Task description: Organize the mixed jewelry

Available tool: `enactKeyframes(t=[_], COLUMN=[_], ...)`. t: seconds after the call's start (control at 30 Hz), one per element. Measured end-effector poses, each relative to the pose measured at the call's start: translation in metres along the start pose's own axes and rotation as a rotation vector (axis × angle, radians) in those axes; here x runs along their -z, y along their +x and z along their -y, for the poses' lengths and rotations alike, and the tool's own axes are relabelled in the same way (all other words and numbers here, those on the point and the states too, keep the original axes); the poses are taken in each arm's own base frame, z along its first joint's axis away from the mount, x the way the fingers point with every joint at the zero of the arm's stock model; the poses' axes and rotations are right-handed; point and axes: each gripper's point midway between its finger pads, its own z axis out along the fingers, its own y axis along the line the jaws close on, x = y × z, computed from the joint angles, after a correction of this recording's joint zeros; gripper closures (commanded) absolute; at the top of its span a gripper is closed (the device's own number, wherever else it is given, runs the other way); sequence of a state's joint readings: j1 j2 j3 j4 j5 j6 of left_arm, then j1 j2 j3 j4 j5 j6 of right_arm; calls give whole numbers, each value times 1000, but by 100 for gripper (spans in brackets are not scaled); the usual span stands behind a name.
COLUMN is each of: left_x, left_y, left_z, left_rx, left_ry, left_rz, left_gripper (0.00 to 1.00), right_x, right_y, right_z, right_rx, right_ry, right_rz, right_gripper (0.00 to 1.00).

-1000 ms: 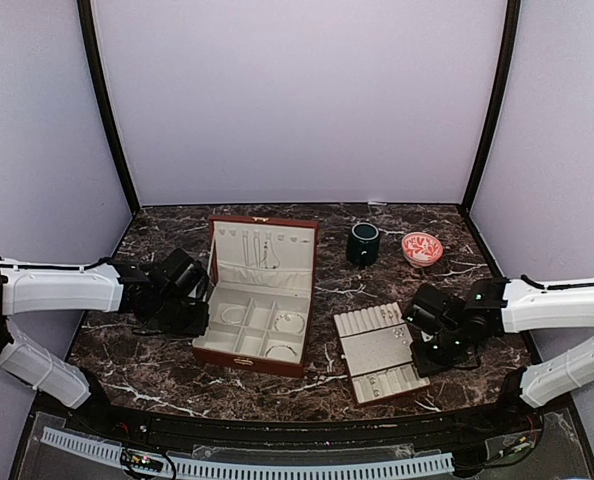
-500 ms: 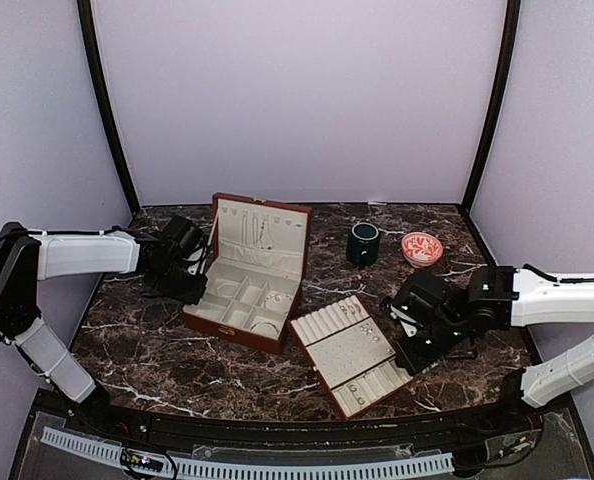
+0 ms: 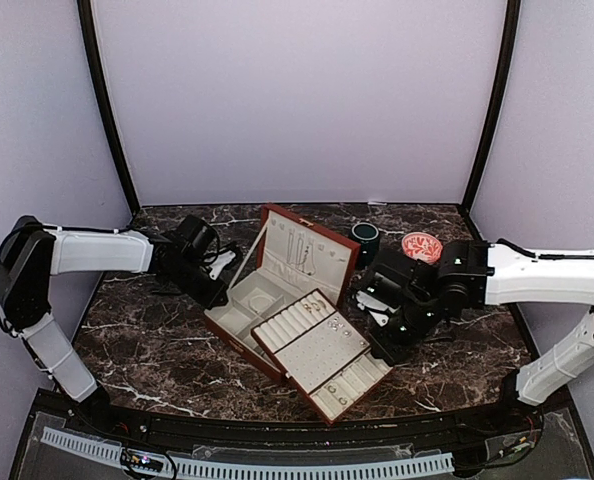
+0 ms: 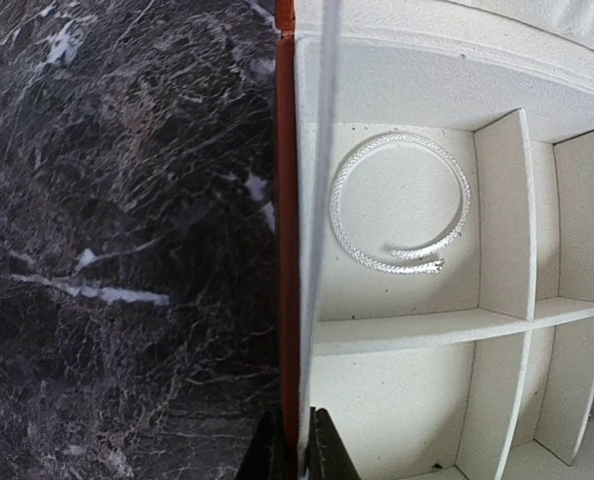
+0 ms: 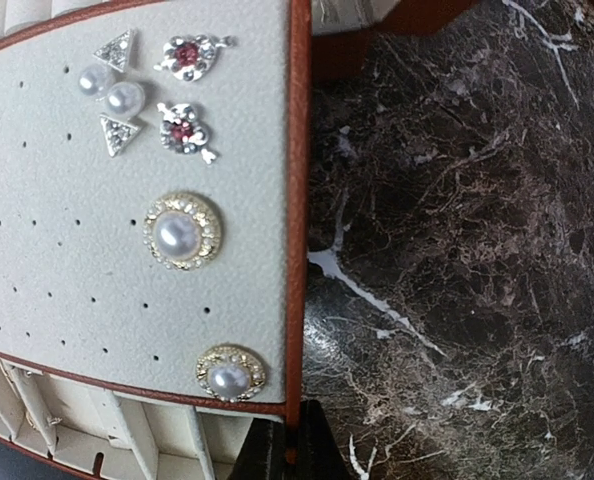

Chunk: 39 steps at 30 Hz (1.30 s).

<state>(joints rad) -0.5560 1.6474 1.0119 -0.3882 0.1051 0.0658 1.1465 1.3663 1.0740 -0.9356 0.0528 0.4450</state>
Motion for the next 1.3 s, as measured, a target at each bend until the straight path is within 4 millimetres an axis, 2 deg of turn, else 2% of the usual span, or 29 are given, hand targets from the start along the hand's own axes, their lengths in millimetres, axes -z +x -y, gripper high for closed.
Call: enactKeyframes(t=[0.13,0.2,0.23,0.33,0.43,0.57,0.7,0.83,0.9,1.03,1.3], left_x=[-1,0,1,12,32,62,86,110,119,130,136], left_y=[-3,-6,-7,-13,-19,-28,-31,-26,-24,-23,-22], left_z=[11,15,16,14,4,-27,-64,-98,-108,-111,-113], left_rx=[-20,-22,-23,-15,12,102,223,346,380,396,400], left_ry=[53,73,76,69,49,-2,-58,-121,-152,-178,-197], left_rz=[10,24,29,65,121,208,285,361,388,421,438], left_gripper=[60,49,47,42,38,32,28,26,26,26,26], right_x=[4,7,8,11,12,11,-3,-18,-22,-29,-45], right_y=[-12,-19,-22,-33,-44,-62,-82,-99,-109,-131,-153], right_z=[-9,-13,-15,-22,-26,-32,-35,-26,-20,-9,5], right_rx=[19,29,33,40,45,61,85,101,105,116,149], right_ry=[2,3,2,2,6,22,37,55,64,82,129], right_rz=[-12,-11,-10,-7,-8,-13,-36,-73,-82,-88,-114], right_gripper=[100,100,100,100,100,100,100,100,100,100,100])
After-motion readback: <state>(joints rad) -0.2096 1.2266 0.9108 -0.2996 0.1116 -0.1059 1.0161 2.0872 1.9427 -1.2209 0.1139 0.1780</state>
